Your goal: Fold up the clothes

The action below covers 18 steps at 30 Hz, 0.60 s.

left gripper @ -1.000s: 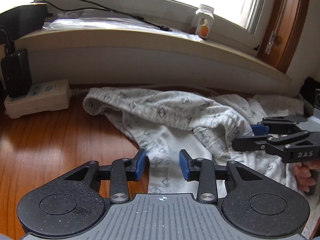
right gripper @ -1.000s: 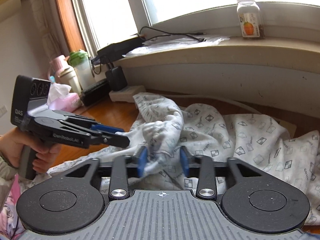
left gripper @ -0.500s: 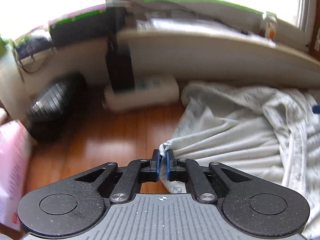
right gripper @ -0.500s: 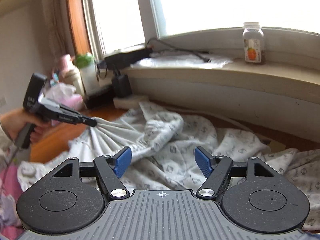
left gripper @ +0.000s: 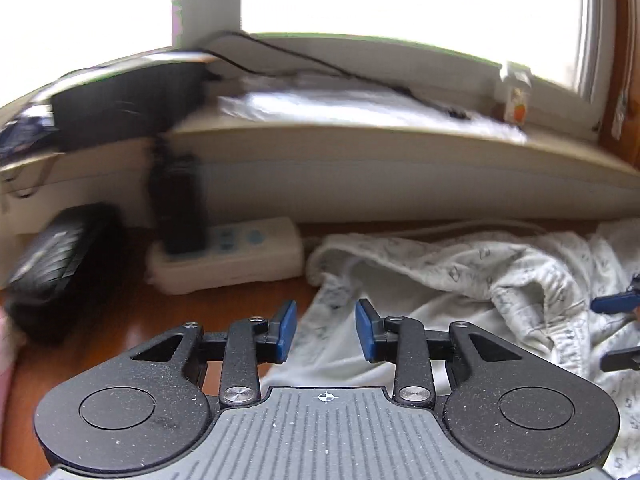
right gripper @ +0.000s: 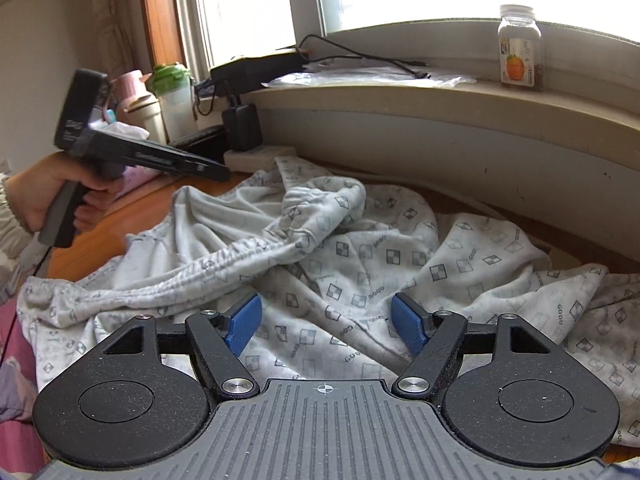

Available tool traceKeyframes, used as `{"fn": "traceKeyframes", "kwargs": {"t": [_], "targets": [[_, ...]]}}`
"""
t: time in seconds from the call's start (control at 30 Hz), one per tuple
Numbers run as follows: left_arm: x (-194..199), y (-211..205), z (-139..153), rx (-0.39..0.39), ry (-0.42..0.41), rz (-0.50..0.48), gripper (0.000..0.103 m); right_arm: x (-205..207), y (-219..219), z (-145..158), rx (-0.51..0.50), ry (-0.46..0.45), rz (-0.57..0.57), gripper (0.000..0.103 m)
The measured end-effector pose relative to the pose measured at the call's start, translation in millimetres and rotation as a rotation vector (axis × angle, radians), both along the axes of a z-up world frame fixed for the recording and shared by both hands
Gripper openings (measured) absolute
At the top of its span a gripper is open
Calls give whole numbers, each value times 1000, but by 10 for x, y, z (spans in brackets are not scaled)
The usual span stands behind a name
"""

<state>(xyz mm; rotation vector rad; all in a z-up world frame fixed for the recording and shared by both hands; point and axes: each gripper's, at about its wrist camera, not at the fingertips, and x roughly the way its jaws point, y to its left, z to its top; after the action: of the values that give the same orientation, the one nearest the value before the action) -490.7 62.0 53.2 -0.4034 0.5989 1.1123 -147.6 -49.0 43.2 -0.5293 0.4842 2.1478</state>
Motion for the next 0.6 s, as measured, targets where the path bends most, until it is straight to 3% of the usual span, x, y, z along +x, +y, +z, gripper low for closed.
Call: {"fn": "traceKeyframes", "kwargs": {"t": [0.1, 0.2, 0.27, 0.33, 0.37, 0.43, 0.5, 0.6], "targets": [[144, 236, -159, -20, 68, 19, 38, -10, -4, 0, 0, -3, 5, 74], [189, 339, -223, -40, 58, -9, 34, 19, -3, 0, -6, 15, 5, 75], [216, 343, -226, -27, 55, -40, 6, 51, 5, 1, -15, 36, 5, 75], [213, 287, -114, 101, 91, 17, 5, 63, 18, -4, -24, 43, 3, 75], [179, 275, -34, 166, 101, 86, 5, 68, 25, -7, -29, 46, 3, 75], [133, 253, 67, 223, 88, 144, 6, 73, 33, -13, -35, 49, 1, 75], [144, 230, 91, 176, 100, 94, 8, 74, 27, -11, -33, 48, 1, 75], [62, 42, 126, 168, 97, 93, 31, 59, 30, -16, -35, 39, 0, 75]]}}
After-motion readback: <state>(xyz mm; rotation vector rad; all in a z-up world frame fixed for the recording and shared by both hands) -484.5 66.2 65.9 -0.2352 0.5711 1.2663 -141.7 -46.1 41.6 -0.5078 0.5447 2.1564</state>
